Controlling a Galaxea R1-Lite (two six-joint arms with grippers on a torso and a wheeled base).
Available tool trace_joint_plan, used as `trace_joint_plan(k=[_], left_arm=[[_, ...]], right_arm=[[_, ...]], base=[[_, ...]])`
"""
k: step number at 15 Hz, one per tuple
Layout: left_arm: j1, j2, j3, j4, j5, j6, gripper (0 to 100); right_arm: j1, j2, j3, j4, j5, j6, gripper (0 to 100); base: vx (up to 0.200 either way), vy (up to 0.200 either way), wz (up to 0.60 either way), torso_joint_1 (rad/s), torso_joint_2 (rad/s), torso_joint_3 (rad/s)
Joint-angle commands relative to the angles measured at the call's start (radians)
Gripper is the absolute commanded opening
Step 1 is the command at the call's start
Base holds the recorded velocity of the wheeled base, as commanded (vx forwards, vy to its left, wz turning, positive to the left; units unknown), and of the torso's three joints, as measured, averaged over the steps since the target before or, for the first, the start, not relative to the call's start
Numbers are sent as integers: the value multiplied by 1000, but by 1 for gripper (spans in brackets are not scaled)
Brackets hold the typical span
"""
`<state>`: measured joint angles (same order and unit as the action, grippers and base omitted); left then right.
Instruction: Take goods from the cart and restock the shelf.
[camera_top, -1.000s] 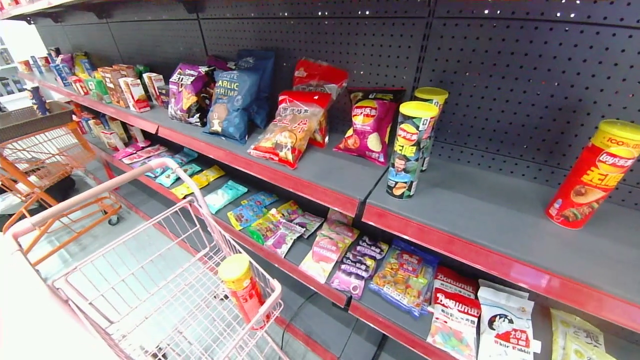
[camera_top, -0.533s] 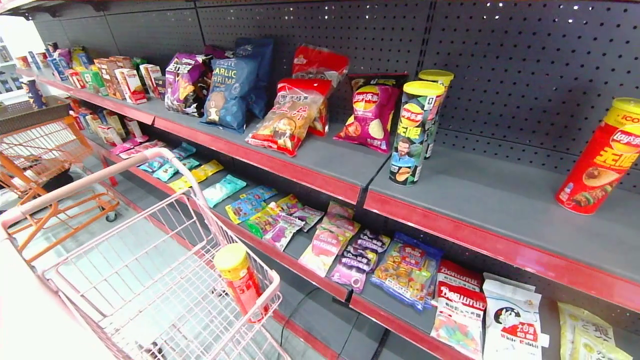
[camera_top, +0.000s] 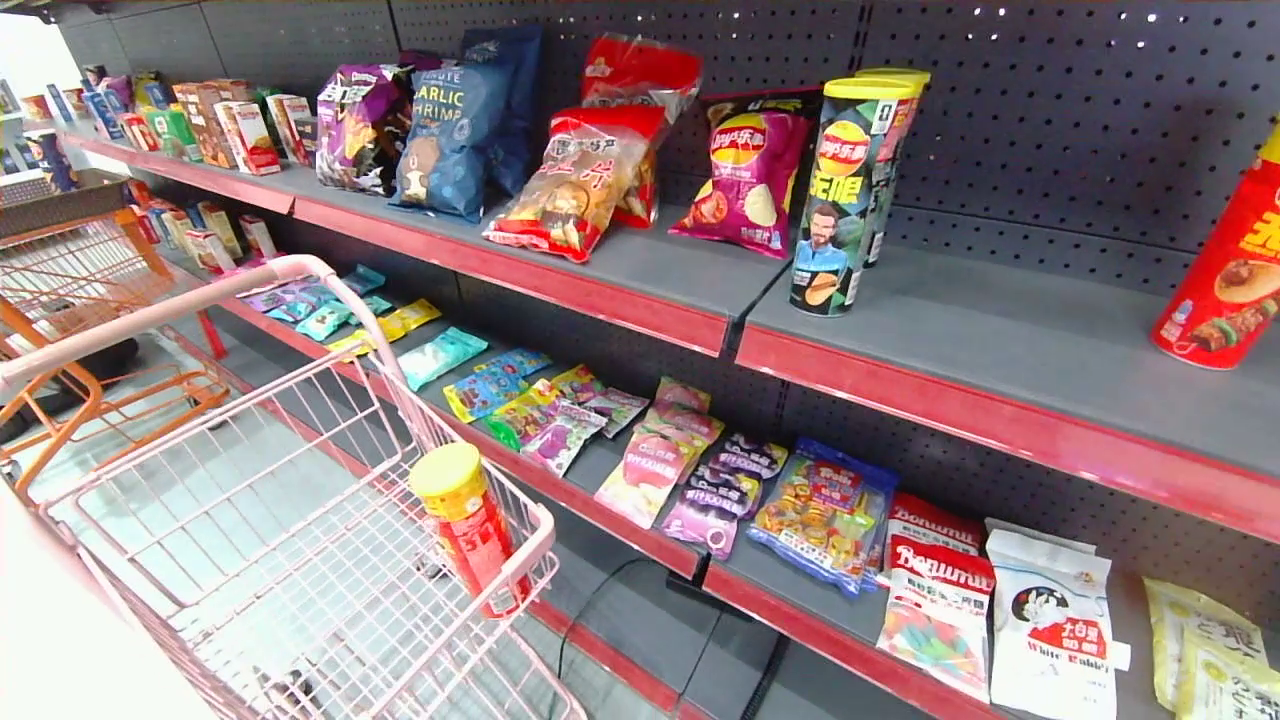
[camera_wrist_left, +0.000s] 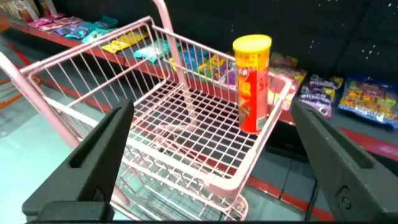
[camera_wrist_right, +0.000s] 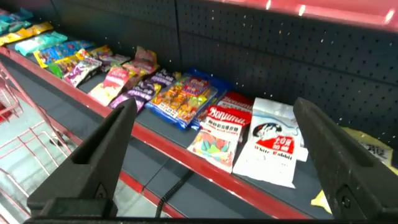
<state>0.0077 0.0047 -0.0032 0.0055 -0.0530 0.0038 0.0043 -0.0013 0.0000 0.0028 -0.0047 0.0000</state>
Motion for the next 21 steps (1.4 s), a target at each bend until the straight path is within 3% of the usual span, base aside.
trace_joint_plan(k=[1,6,10,14,15,16,17,18,21], left_arm=[[0,0,0,1,-1,2,100],[0,0,0,1,-1,4,100],[0,0,0,1,-1,5,100],[0,0,-1,-1,-1,42,100],[0,12,-47,-1,-5,67,100],[-2,219,-274,11,24,50,100],[-3,525,-503,4,25,-59,100],[-5,679,-554,-19,-10,-58,100],[-12,1089,-537,-170,-59,-41,100]], right_arm=[[0,1,0,0,0,-2,100],[0,1,0,0,0,-3,100],[0,1,0,0,0,-3,100],[0,1,0,0,0,0,100],[0,1,0,0,0,-2,100],[0,1,0,0,0,-2,100],[0,1,0,0,0,-2,100],[0,1,0,0,0,-2,100],[0,1,0,0,0,-2,100]], base=[[0,0,0,-183,540,349],[0,0,0,-107,325,220],[0,0,450,-8,29,21],[0,0,0,0,0,0],[0,0,0,0,0,0],[0,0,0,0,0,0],[0,0,0,0,0,0],[0,0,0,0,0,0],[0,0,0,0,0,0]])
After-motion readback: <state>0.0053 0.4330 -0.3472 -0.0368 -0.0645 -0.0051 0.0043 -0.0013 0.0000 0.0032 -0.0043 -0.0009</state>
